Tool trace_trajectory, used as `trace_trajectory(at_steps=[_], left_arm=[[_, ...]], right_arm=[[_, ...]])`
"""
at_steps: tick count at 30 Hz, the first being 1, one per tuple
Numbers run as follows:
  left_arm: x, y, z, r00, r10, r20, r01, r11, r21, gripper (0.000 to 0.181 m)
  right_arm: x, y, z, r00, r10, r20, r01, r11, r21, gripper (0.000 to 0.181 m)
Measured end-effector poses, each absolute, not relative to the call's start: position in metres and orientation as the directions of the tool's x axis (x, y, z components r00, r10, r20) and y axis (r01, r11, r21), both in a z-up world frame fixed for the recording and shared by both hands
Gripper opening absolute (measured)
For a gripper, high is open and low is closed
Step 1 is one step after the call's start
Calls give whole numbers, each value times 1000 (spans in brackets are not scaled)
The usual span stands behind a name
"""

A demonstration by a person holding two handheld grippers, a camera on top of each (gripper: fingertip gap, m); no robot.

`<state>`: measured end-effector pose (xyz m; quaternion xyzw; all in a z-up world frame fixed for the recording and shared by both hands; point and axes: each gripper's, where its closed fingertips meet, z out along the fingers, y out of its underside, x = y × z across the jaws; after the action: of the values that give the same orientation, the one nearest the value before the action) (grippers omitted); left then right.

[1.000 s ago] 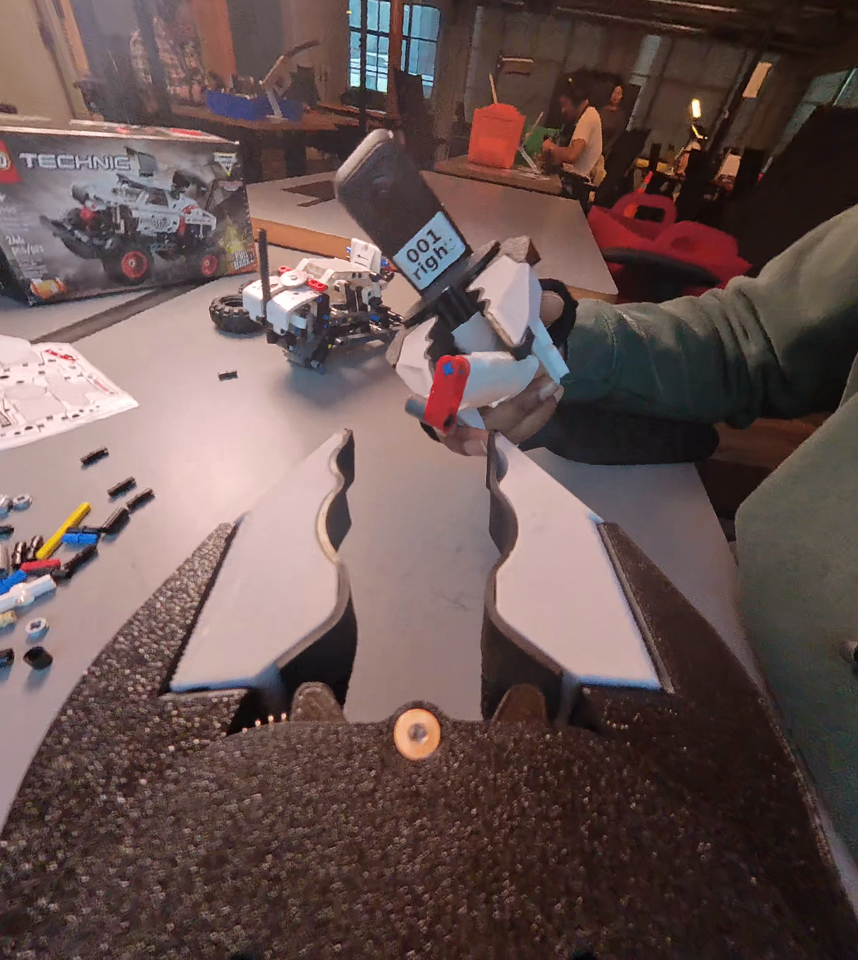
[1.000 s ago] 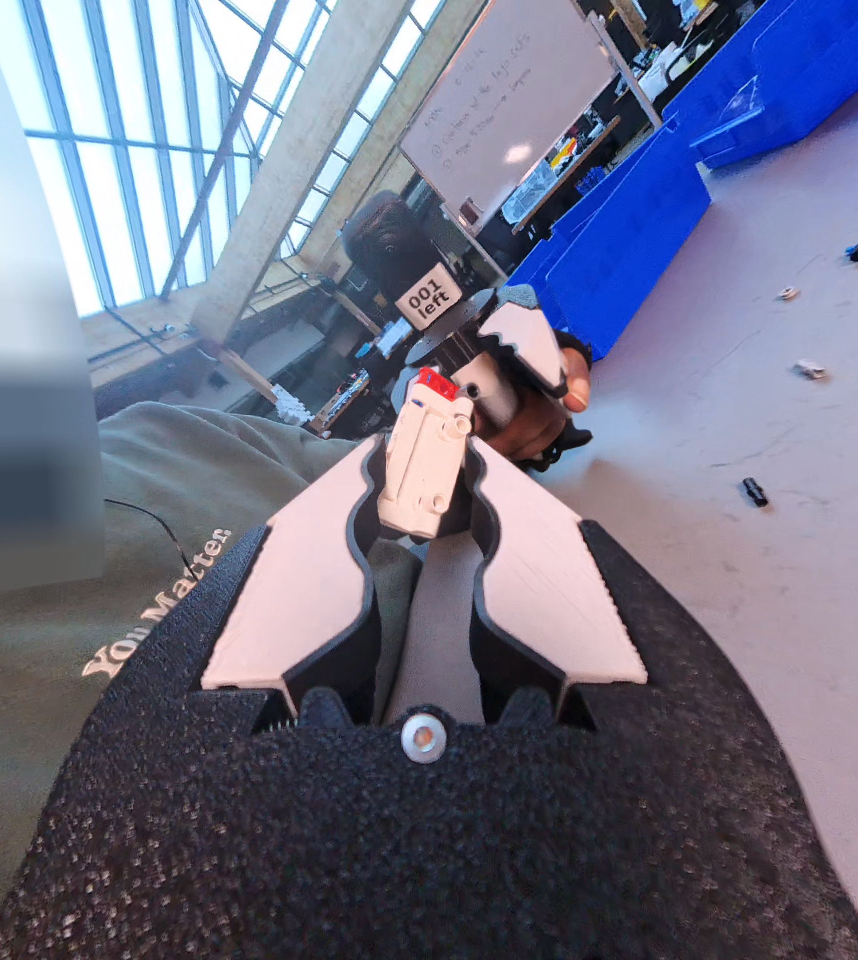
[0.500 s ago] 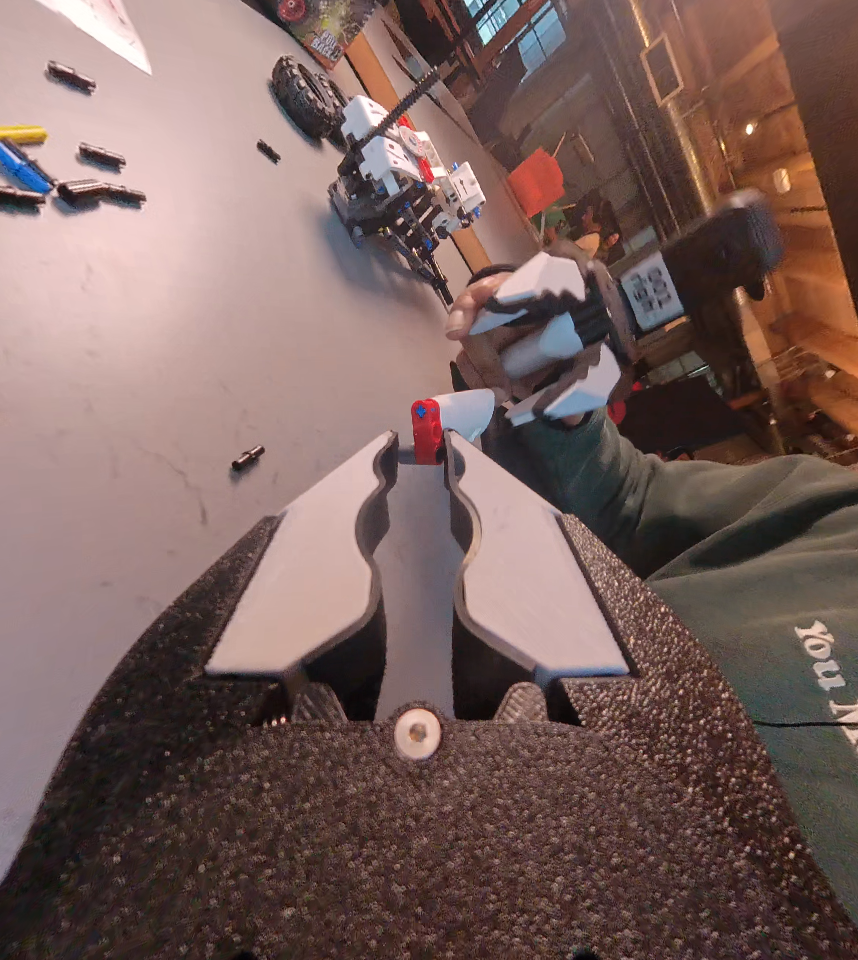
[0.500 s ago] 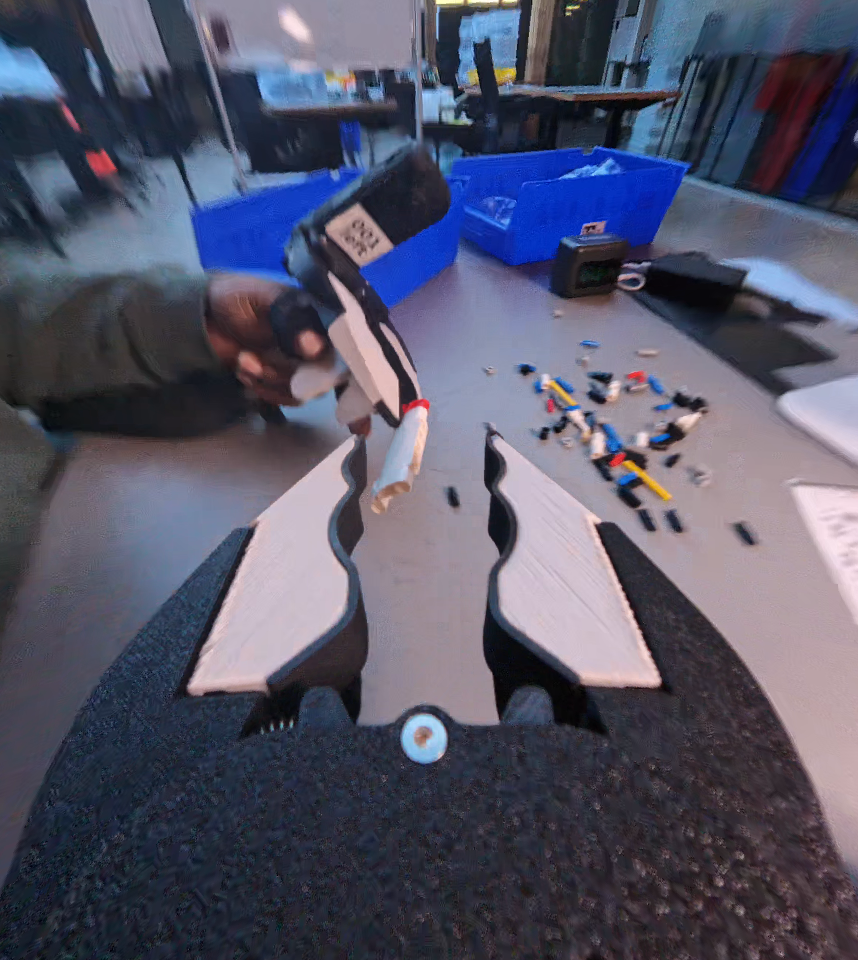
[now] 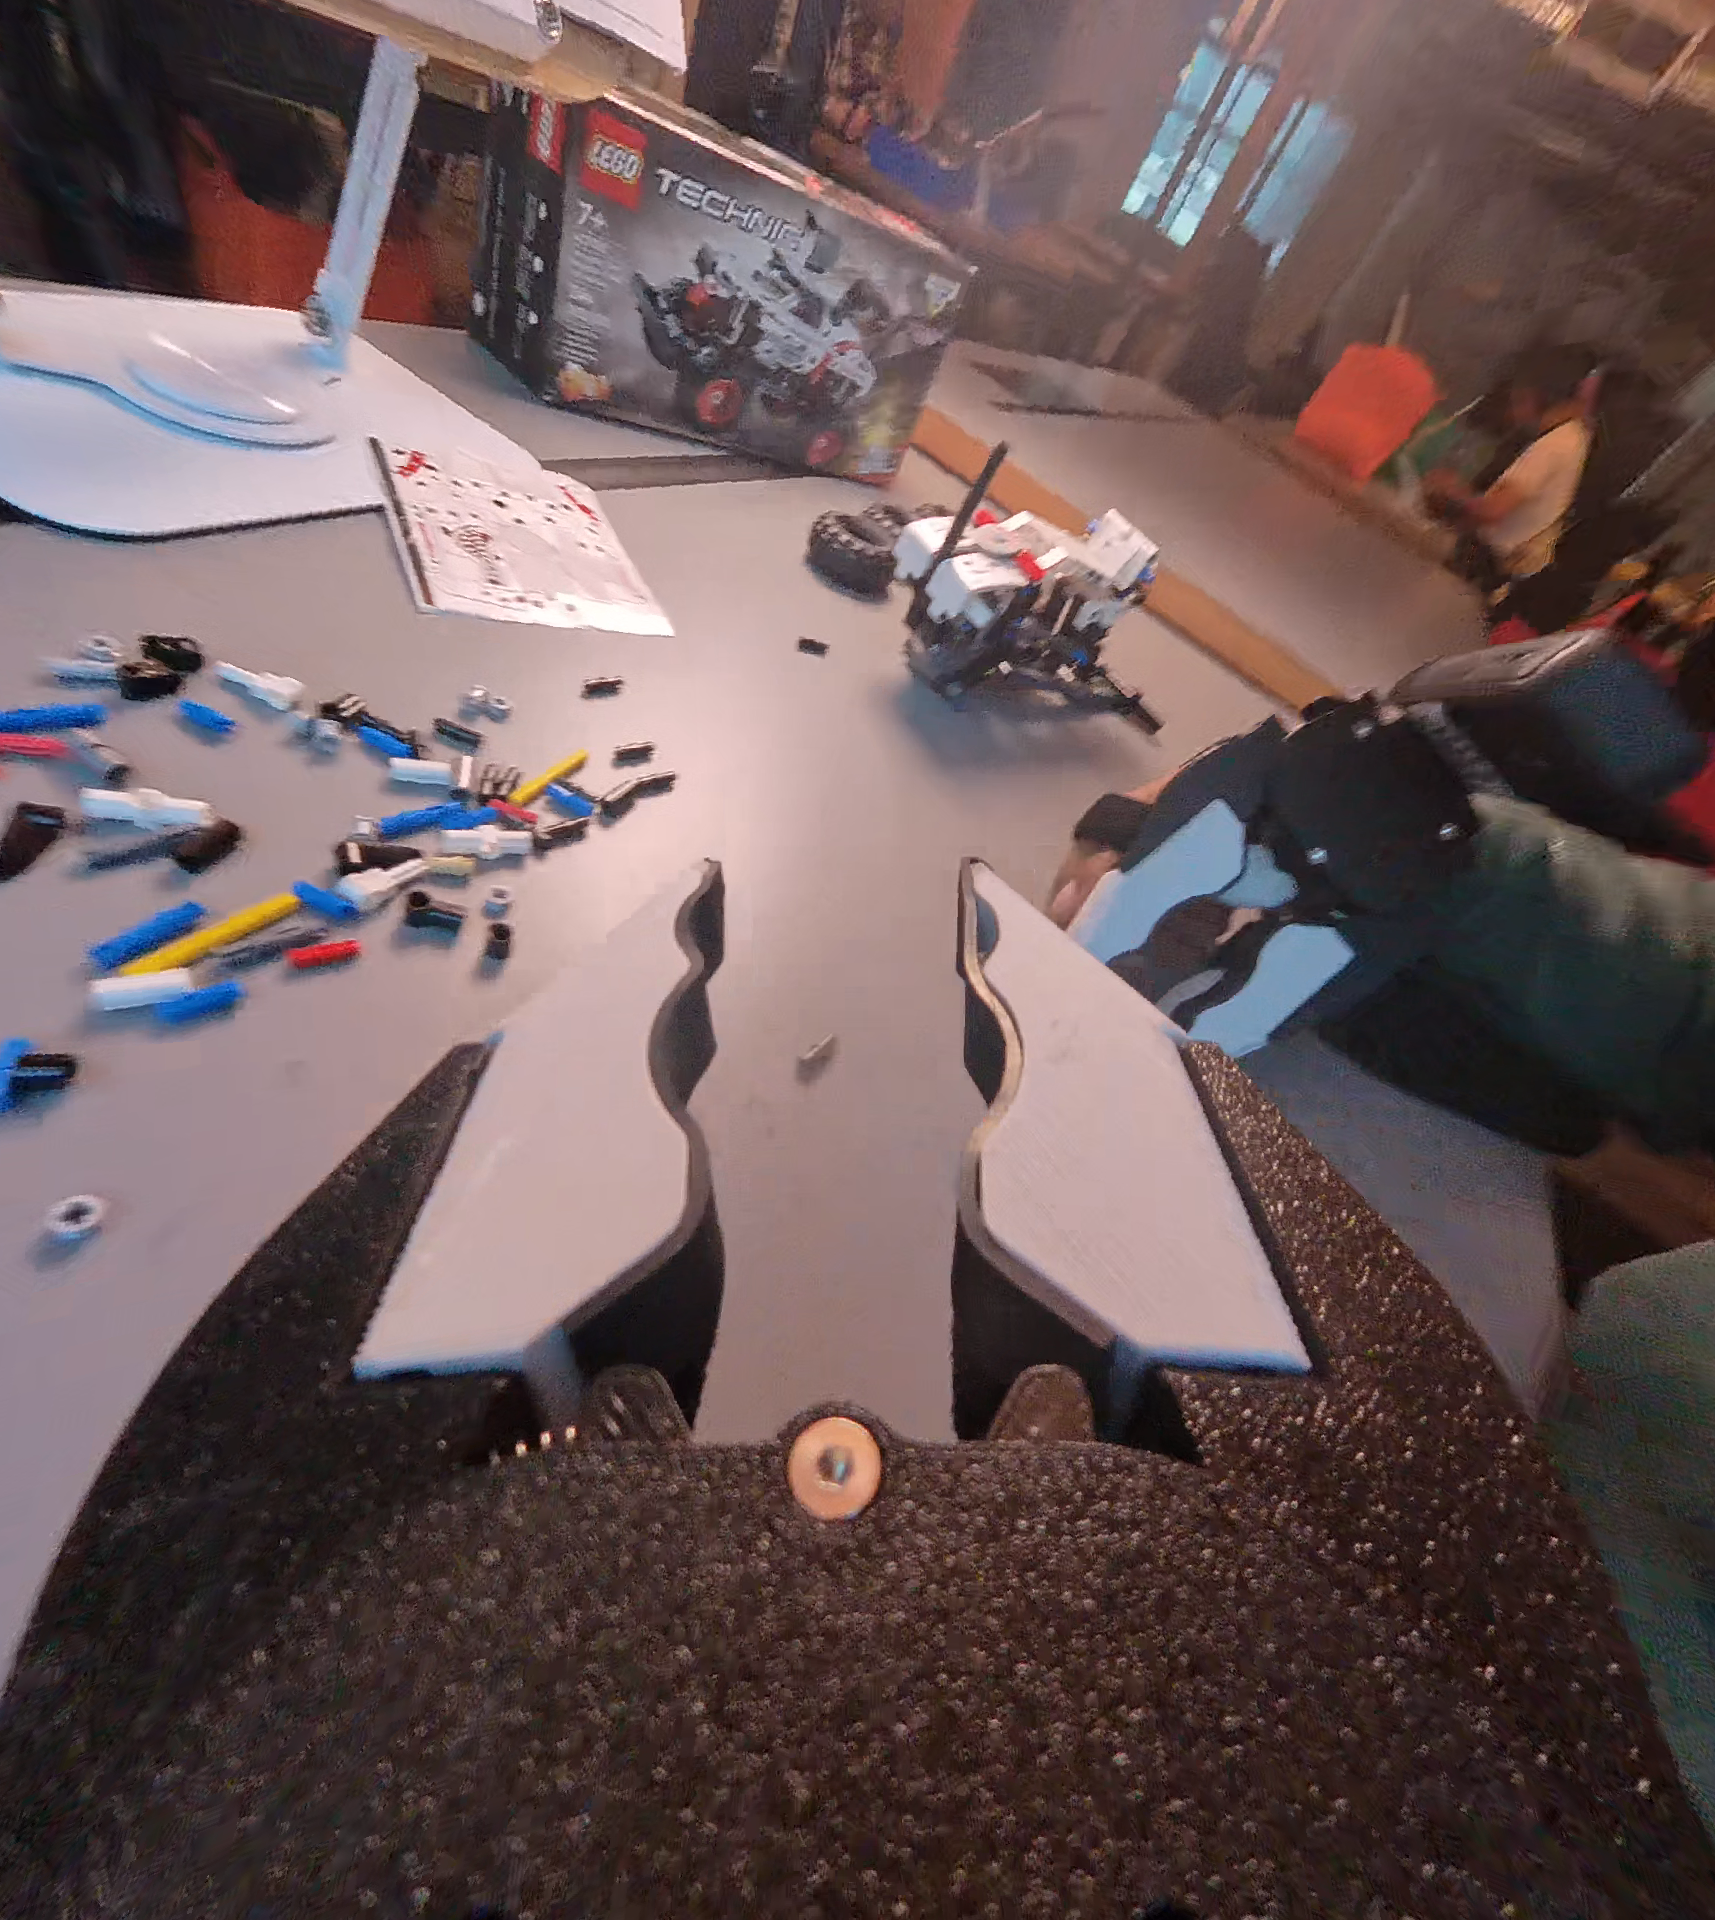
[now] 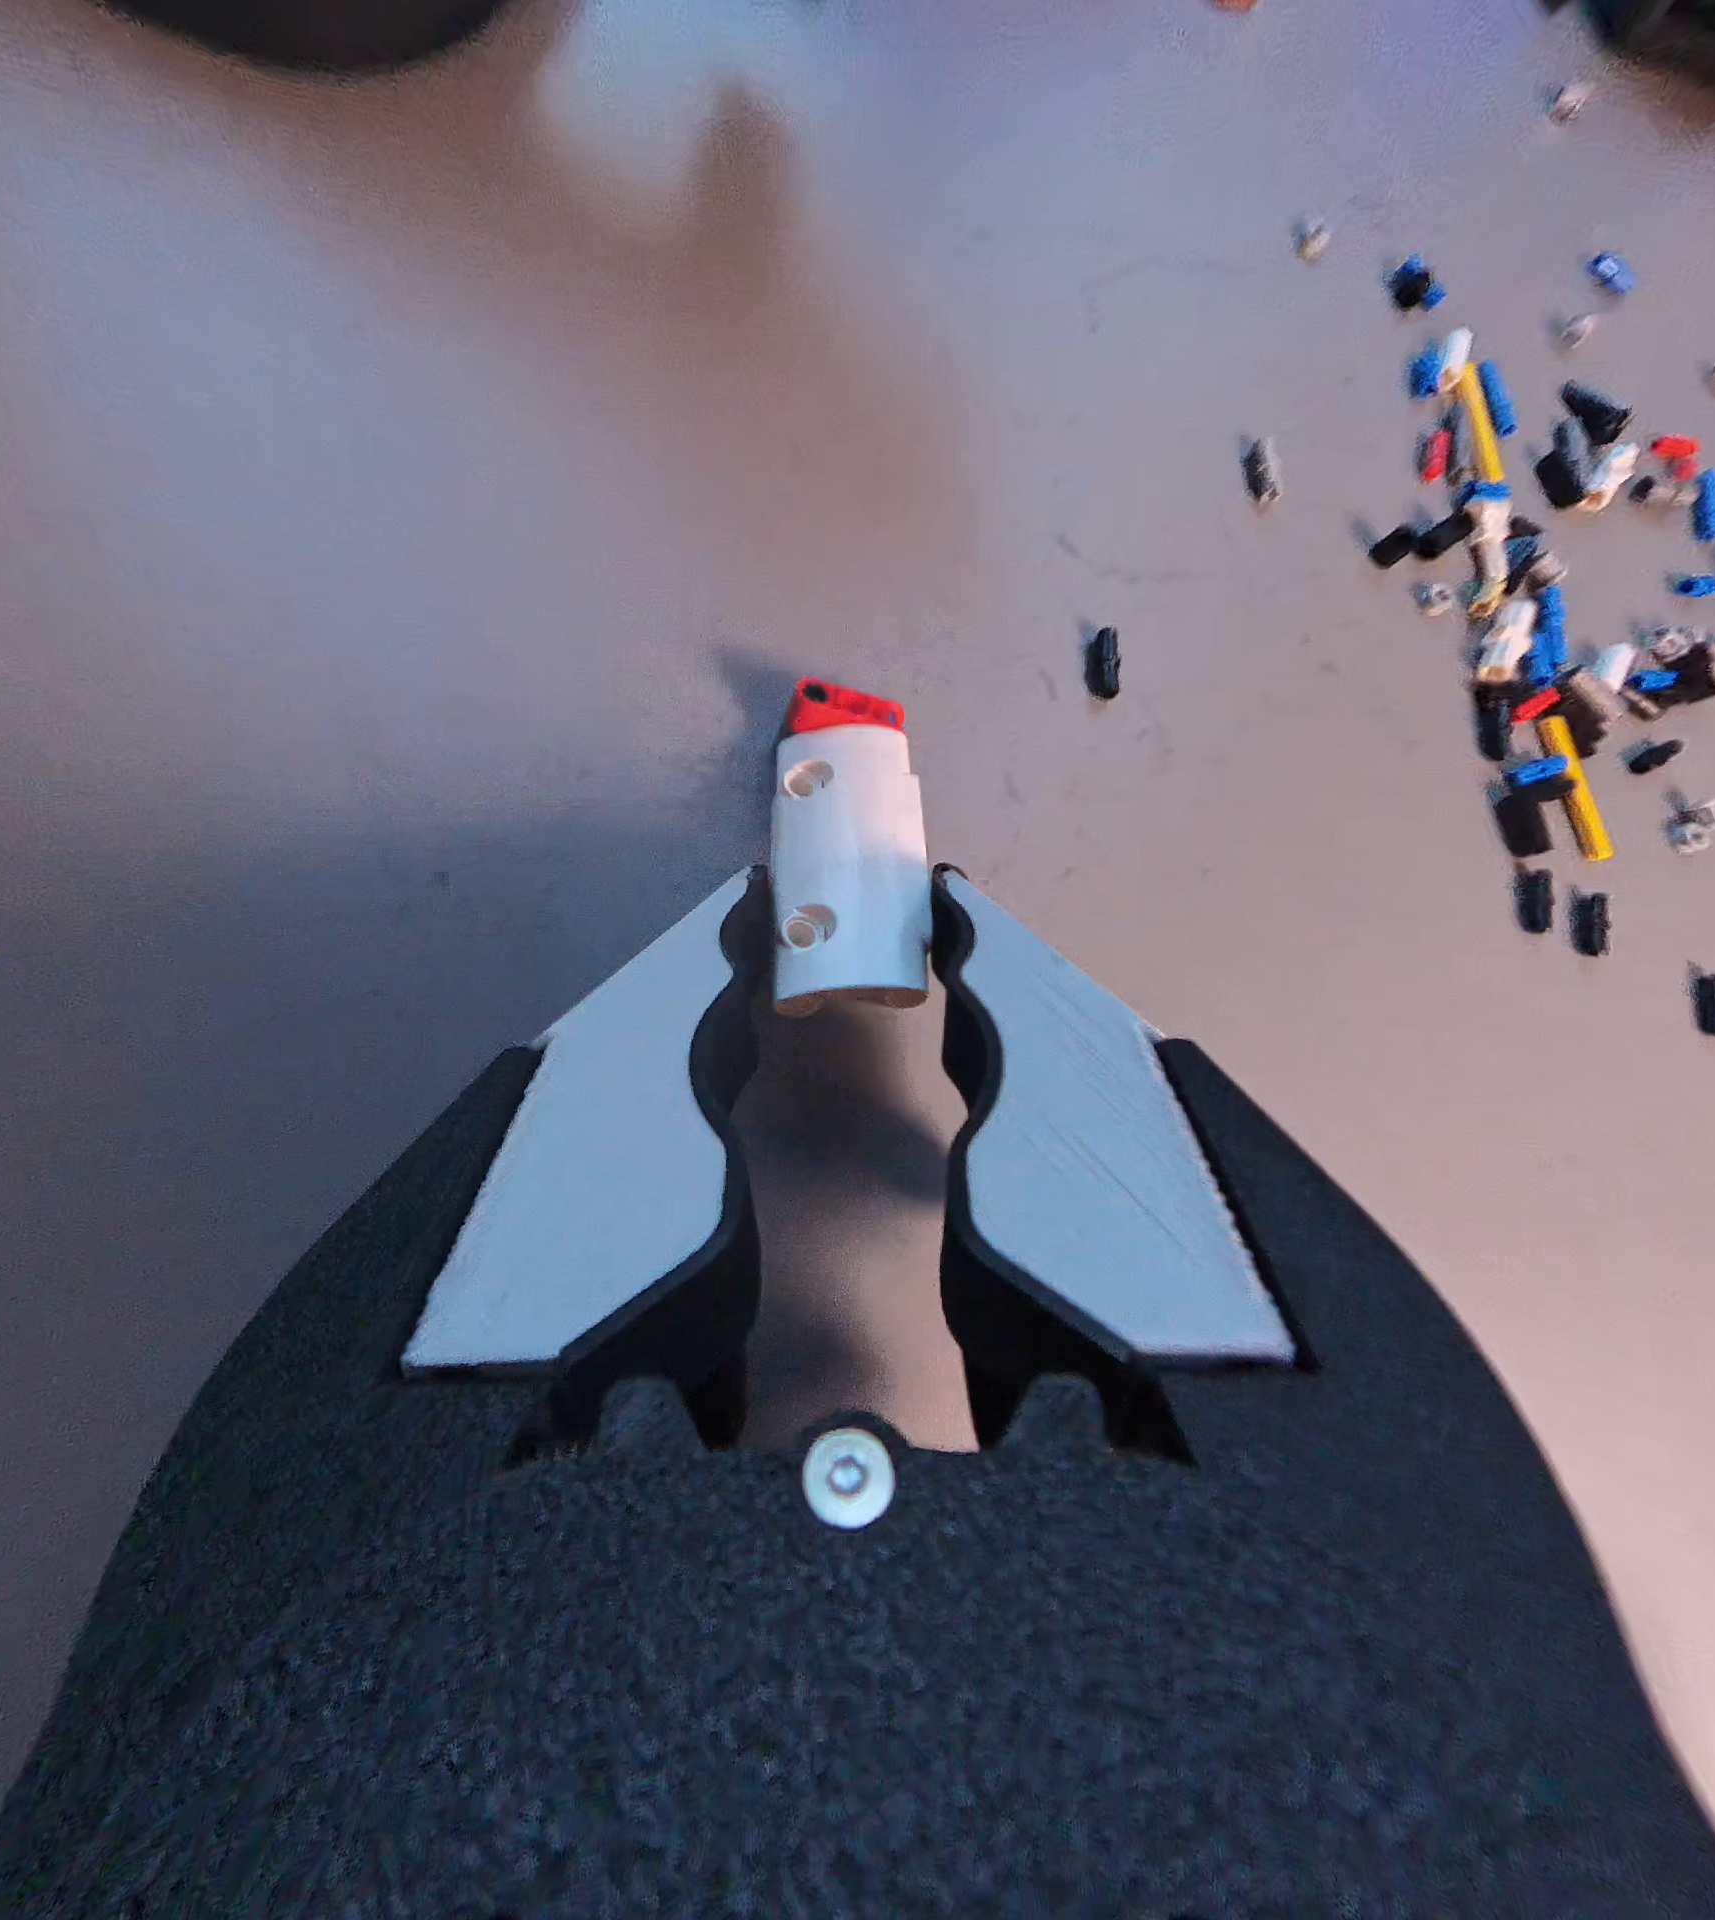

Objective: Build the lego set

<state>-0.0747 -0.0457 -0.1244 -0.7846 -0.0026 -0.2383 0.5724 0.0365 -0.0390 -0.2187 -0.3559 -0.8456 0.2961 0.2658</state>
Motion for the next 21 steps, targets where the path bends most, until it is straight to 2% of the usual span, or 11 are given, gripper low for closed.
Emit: trace_trajectory(at_steps=[4,9,12,15,17,19,21], left_arm=[[-72,-43,-144,938,-240,252,146,-387,-911,46],[-73,-40,-164,958,-212,194,84,-438,-895,45],[-72,-40,-165,960,-203,194,91,-430,-898,44],[-74,-38,-162,971,-186,150,63,-406,-911,48],[-77,-36,-160,979,-163,122,50,-388,-920,51],[-81,-35,-159,984,-145,105,44,-373,-927,53],[-80,-35,-156,983,-147,108,49,-360,-932,52]], right_arm=[[36,-42,-223,-599,791,124,519,502,-692,32],[35,-34,-218,-572,805,158,488,489,-723,55],[25,-17,-192,-474,859,197,418,416,-808,56],[10,19,-161,-282,938,202,337,294,-894,47],[-1,53,-155,-132,968,214,331,247,-911,39],[-11,85,-151,-1,974,227,345,213,-914,0],[-22,107,-150,73,968,239,385,193,-902,0]])
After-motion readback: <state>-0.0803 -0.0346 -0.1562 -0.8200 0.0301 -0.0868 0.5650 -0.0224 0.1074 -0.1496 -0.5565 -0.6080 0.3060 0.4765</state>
